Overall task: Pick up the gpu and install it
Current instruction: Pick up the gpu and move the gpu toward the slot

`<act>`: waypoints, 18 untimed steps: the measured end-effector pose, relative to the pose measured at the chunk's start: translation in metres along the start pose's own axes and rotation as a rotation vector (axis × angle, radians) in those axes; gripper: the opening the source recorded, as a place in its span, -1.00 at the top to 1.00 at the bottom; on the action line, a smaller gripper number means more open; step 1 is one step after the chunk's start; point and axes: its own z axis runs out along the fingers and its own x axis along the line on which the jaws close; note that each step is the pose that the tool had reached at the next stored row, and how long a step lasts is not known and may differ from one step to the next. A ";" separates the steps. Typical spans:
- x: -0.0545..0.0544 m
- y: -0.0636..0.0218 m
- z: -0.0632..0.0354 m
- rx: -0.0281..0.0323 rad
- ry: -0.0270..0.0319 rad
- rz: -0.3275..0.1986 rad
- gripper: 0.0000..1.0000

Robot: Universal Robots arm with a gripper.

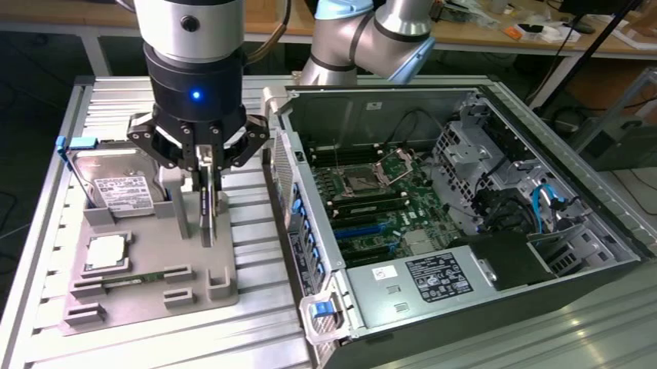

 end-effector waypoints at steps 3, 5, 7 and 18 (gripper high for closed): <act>0.000 0.0001 -0.0020 0.0000 0.0001 0.000 0.47; 0.000 0.0001 -0.0033 0.0000 0.0000 0.000 0.47; 0.000 0.0001 -0.0048 0.0000 0.0001 0.000 0.47; 0.000 0.0003 -0.0119 0.0000 0.0001 0.000 0.47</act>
